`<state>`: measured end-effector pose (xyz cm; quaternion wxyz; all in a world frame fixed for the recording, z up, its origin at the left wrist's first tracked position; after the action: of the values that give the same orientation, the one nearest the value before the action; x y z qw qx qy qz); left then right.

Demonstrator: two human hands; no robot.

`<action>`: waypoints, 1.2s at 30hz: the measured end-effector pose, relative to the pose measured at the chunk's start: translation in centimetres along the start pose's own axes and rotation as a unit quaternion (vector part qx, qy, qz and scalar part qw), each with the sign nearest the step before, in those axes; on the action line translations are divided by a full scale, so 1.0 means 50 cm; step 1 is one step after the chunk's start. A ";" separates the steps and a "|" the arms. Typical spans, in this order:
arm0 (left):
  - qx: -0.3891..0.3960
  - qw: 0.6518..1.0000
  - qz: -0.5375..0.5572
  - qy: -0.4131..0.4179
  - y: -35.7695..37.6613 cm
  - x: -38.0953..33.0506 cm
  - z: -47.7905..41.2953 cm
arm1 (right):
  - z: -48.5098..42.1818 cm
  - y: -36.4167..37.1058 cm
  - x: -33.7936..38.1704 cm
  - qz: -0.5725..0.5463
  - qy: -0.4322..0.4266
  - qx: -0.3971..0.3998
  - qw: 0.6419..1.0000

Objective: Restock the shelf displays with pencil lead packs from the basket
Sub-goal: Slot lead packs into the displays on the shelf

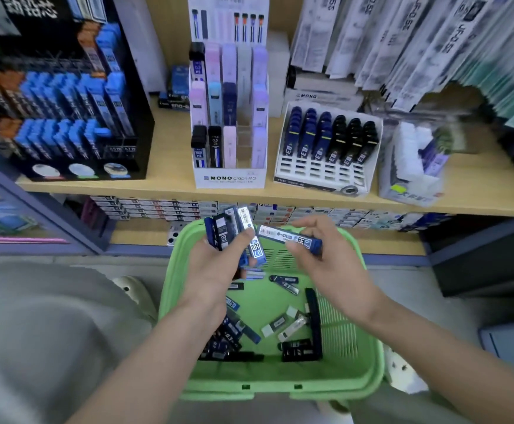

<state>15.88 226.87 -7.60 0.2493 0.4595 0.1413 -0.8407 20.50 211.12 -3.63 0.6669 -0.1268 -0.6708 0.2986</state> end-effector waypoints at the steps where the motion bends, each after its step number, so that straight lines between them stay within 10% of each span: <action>1: 0.005 1.000 0.008 -0.001 0.002 -0.005 0.006 | 0.002 -0.012 0.008 -0.016 0.000 -0.020 1.000; 20: 0.025 0.993 0.054 0.097 -0.139 -0.205 -0.020 | -0.078 -0.048 0.234 -0.166 -0.081 -0.111 0.976; 36: -0.078 0.988 0.069 0.117 -0.405 -0.308 -0.151 | -0.273 0.236 0.443 0.106 -0.233 -0.099 0.962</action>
<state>17.07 251.76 1.47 0.3234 0.5419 0.2030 -0.7487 29.33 236.17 6.87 0.4407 -0.1892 -0.8166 0.3211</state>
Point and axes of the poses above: each hand's wrist, its own z-axis away from the middle knuckle, its own y-axis out of the palm, x = y × z, the point moved 9 cm from there along -z, towards the middle knuckle, and after that the axes turned 6 degrees about -x, right-handed, at the moved point
